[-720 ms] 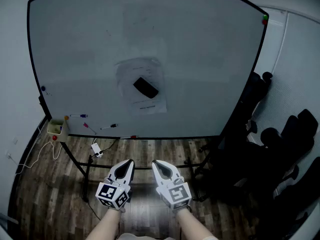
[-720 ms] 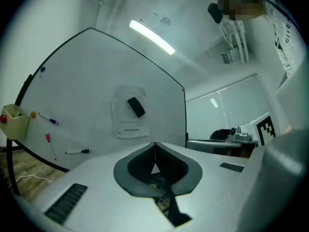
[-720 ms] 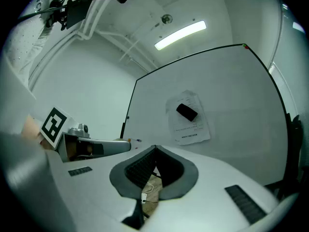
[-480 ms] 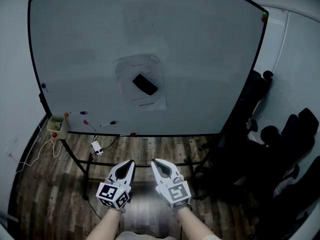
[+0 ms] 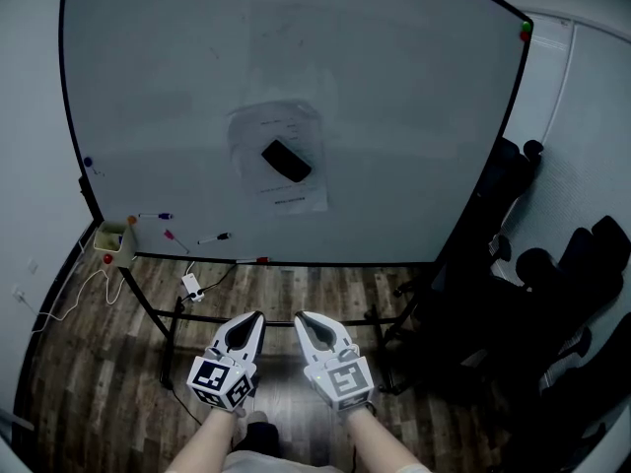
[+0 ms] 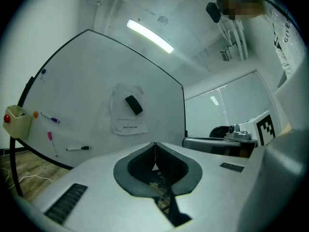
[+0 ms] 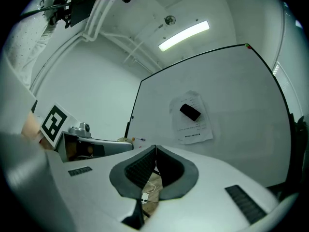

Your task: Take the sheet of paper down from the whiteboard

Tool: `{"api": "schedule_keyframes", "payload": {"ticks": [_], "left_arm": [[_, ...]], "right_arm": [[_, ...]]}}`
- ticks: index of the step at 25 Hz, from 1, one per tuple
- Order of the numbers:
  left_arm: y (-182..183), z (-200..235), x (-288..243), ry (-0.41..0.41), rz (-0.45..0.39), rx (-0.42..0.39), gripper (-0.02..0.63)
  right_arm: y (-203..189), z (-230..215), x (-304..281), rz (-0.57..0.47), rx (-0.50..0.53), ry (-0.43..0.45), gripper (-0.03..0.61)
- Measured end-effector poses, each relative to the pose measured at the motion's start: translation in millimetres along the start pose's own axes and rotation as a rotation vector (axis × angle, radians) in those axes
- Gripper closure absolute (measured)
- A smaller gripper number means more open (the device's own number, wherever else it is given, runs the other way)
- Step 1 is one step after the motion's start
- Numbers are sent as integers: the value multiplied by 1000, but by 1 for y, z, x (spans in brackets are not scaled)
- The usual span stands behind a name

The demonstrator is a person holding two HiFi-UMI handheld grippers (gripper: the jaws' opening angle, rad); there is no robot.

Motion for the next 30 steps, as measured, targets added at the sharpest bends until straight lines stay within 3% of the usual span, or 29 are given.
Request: {"api": "schedule_keyframes", "payload": {"ticks": [7, 17, 30], "left_arm": [[4, 24, -24, -11, -17, -26, 597], [19, 90, -70, -40, -3, -97, 597], [50, 170, -117, -53, -20, -144, 597]], "right_arm": [[-2, -11, -27, -38, 89, 13, 558], [2, -29, -102, -68, 121, 5, 558], [22, -42, -186, -83, 338, -2, 558]]}}
Point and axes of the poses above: the fingertips, and each gripper's own axes: x backward along the fingers, z to its left, y out of its top, the point moved 9 cm from there along x, backward along the fingers, and after that the axes turned 13 degrees about -y, right-handed, at the moved point
